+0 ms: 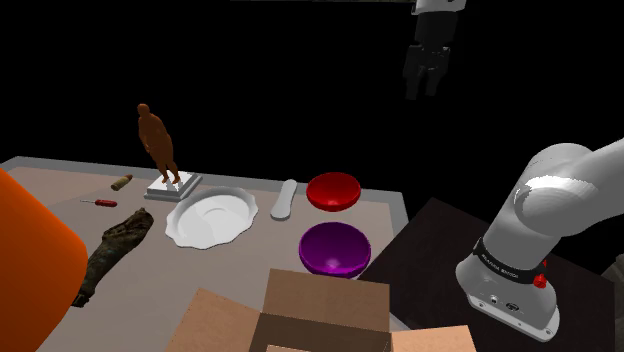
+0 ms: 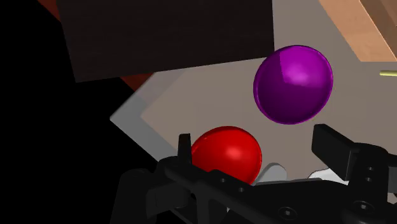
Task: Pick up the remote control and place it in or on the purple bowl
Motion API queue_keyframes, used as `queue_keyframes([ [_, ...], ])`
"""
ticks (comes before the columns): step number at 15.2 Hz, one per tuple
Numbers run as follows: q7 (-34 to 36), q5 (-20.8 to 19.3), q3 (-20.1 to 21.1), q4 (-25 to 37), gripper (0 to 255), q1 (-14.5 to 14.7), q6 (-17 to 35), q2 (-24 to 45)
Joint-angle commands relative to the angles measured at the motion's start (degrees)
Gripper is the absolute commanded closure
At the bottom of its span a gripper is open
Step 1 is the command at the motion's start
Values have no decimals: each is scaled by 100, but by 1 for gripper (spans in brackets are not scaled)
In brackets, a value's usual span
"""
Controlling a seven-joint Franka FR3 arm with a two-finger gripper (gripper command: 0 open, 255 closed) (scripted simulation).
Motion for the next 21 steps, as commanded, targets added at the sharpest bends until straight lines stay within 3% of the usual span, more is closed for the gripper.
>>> queue_keyframes([
  [1, 0, 0, 0, 0, 0, 0, 0, 0],
  [11, 1524, 508, 931, -673, 0, -46, 1948, 1022],
  [21, 3106, 455, 1704, -424, 0, -177, 3805, 2908],
])
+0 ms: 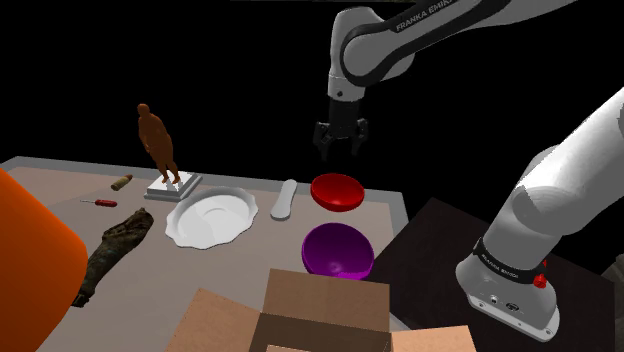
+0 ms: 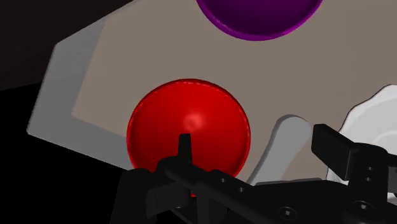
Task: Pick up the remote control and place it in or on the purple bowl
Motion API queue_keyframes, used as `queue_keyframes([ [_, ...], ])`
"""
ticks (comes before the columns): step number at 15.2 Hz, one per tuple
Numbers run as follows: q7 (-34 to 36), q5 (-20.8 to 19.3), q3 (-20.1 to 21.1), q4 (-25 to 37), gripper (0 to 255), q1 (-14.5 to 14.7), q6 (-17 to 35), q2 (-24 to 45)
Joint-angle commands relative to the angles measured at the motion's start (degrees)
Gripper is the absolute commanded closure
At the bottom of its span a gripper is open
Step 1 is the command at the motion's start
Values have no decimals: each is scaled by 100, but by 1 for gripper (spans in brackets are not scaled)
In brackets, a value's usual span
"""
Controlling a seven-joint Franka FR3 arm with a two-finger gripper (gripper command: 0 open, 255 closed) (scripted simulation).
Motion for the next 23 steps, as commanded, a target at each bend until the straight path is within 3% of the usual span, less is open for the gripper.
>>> queue_keyframes([
  [1, 376, -95, 137, 156, 0, -30, 346, 453],
  [11, 2262, -1115, 241, 1342, 0, 59, 1521, 2768],
  [21, 3652, -1807, -354, 3244, 0, 594, 1837, 4960],
  [23, 3668, -1831, -377, 3257, 0, 613, 1938, 5075],
])
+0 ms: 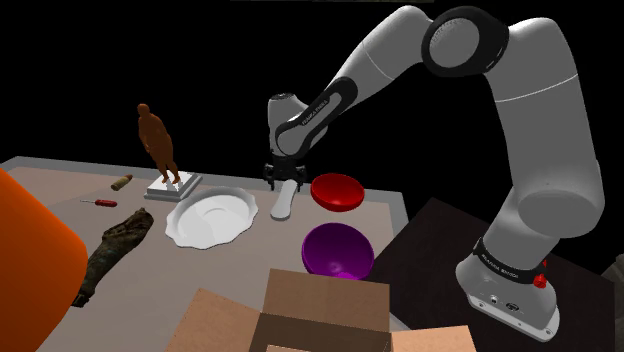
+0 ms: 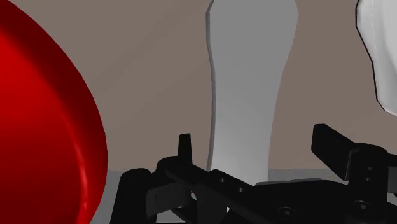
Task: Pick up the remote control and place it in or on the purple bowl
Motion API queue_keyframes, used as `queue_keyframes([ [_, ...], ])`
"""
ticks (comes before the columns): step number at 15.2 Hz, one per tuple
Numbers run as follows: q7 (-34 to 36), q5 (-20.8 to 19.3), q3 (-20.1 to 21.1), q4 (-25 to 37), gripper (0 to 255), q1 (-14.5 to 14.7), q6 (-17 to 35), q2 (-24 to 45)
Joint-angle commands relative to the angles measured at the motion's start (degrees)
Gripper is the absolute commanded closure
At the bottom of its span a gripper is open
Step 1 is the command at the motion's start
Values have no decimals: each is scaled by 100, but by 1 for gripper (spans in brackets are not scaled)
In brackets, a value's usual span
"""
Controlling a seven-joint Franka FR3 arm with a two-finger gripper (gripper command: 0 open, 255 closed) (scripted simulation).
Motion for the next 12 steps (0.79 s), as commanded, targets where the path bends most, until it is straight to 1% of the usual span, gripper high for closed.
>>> queue_keyframes([
  [1, 45, -32, -34, 55, 0, 30, 95, 147],
  [6, 80, -88, -86, 110, 0, 72, 314, 422],
  [12, 80, -88, -86, 110, 0, 72, 314, 422],
])
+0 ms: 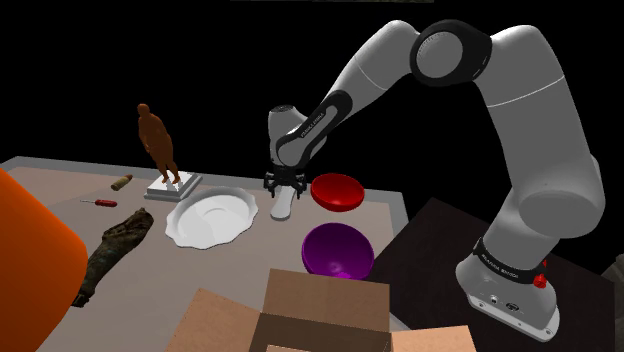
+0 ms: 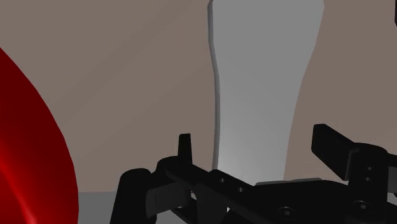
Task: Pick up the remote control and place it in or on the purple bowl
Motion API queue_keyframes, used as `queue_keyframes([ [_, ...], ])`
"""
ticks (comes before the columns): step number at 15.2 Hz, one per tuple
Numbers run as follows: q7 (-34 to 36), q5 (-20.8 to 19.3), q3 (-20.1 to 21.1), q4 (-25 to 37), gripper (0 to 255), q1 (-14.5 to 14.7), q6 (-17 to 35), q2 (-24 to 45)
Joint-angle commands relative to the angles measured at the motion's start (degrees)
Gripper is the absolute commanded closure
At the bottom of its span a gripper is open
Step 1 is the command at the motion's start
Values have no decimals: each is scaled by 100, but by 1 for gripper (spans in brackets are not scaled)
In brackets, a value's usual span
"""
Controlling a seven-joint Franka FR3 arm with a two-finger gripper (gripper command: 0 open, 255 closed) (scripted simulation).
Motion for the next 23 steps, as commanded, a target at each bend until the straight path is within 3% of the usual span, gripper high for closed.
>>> queue_keyframes([
  [1, 0, 0, 0, 1, 0, 0, 1, 1],
  [2, 0, 0, 0, 1, 255, 0, 1, 1],
  [11, 0, 0, 0, 1, 255, 0, 1, 1],
  [23, -87, 151, 128, -67, 255, -94, -609, -680],
])
